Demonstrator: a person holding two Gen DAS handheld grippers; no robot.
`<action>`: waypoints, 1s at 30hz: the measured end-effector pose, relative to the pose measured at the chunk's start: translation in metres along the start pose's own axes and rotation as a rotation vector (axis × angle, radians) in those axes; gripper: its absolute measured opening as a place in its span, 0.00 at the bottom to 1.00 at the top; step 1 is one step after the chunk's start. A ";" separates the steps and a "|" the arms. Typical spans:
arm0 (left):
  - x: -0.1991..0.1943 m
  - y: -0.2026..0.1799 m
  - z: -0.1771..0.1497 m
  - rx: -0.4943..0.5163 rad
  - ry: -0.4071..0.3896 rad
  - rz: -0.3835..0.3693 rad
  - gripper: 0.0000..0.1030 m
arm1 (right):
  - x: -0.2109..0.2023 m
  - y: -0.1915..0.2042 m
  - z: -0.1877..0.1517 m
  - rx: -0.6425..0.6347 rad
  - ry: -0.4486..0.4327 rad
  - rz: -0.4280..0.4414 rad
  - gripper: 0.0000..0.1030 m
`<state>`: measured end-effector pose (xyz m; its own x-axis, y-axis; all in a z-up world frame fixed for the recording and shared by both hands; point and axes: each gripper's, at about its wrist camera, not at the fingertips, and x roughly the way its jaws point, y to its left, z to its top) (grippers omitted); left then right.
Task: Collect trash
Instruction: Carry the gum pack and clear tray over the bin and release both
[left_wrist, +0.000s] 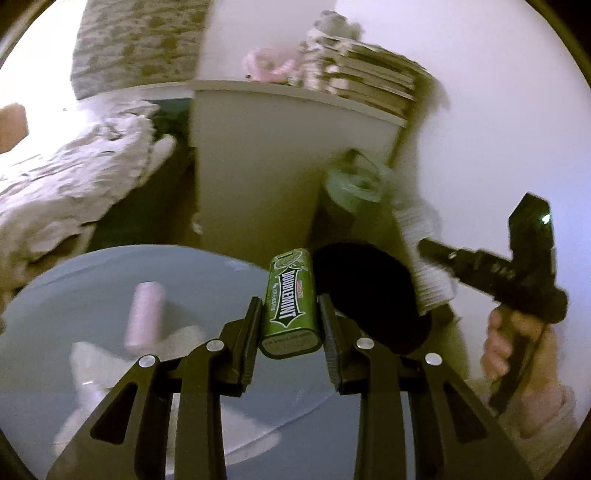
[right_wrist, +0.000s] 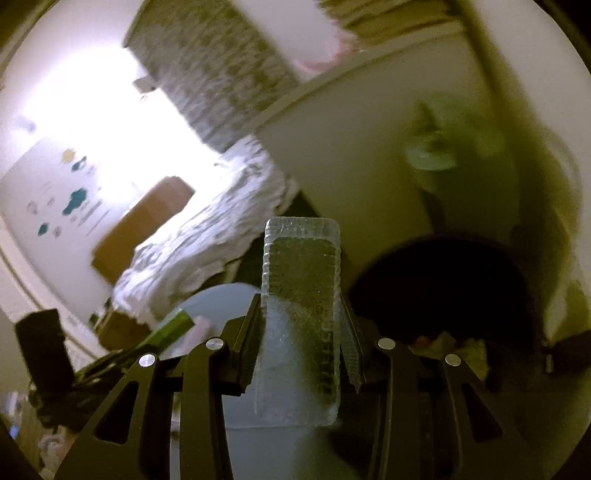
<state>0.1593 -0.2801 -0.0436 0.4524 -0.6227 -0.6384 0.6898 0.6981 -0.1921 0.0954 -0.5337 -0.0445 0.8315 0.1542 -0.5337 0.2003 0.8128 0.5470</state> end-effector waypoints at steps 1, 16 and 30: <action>0.007 -0.006 0.001 0.004 0.005 -0.011 0.30 | -0.001 -0.010 -0.001 0.011 -0.004 -0.010 0.38; 0.105 -0.075 0.013 0.011 0.095 -0.113 0.30 | 0.023 -0.107 -0.006 0.161 0.010 -0.155 0.38; 0.134 -0.089 0.004 0.019 0.165 -0.119 0.30 | 0.028 -0.120 -0.009 0.234 0.048 -0.176 0.38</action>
<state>0.1612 -0.4267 -0.1087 0.2692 -0.6331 -0.7258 0.7444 0.6149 -0.2603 0.0898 -0.6218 -0.1306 0.7491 0.0538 -0.6603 0.4575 0.6788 0.5744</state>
